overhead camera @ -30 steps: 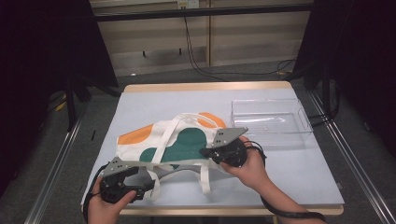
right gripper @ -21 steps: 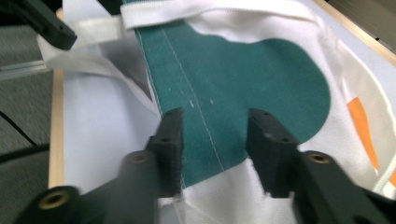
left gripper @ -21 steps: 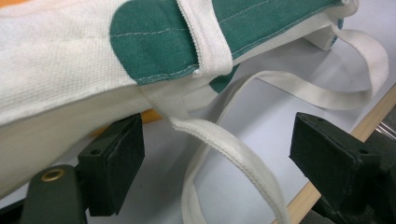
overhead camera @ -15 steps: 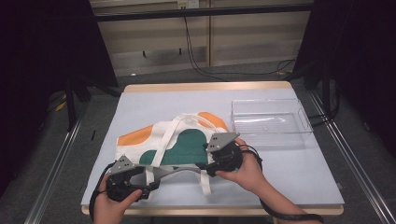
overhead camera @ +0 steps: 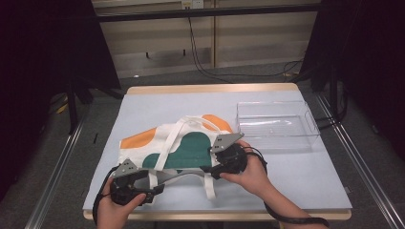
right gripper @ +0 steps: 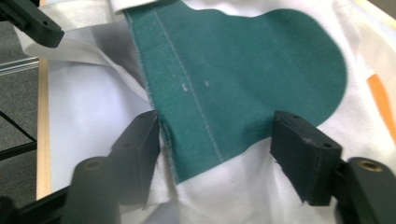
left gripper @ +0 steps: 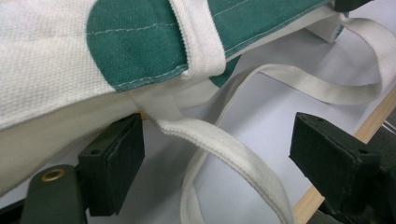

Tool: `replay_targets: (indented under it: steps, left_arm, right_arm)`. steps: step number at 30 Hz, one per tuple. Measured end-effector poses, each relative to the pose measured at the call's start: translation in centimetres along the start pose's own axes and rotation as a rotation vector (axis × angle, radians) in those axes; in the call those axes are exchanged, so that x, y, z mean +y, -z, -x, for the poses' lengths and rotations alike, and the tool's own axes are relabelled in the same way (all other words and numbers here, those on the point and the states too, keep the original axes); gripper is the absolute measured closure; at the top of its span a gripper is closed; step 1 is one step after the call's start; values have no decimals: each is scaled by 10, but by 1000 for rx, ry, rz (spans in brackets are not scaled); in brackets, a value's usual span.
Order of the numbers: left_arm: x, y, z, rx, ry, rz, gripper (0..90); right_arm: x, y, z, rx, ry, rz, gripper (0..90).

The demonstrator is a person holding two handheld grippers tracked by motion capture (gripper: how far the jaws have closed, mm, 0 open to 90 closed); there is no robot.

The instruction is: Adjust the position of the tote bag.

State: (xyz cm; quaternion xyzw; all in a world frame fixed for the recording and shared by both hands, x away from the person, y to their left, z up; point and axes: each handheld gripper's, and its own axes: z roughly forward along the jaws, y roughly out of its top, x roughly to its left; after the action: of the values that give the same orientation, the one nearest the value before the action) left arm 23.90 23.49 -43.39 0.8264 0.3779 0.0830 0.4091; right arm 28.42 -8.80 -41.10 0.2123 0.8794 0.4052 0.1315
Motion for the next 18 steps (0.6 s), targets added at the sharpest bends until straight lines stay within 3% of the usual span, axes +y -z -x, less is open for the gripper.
replay_targets:
  steps: [9, 13, 18]
  left_arm:
    - [-1, -6, -2, 33, 7, -13, 188]
    - [-1, -7, -2, 31, 7, -15, 191]
    - [-1, -8, -3, 26, 10, -17, 191]
  right_arm:
    - [-5, -3, -3, 11, 15, -44, 334]
    - [-4, -2, -1, 36, 21, -34, 498]
    - [-2, 0, 1, 40, 17, -41, 587]
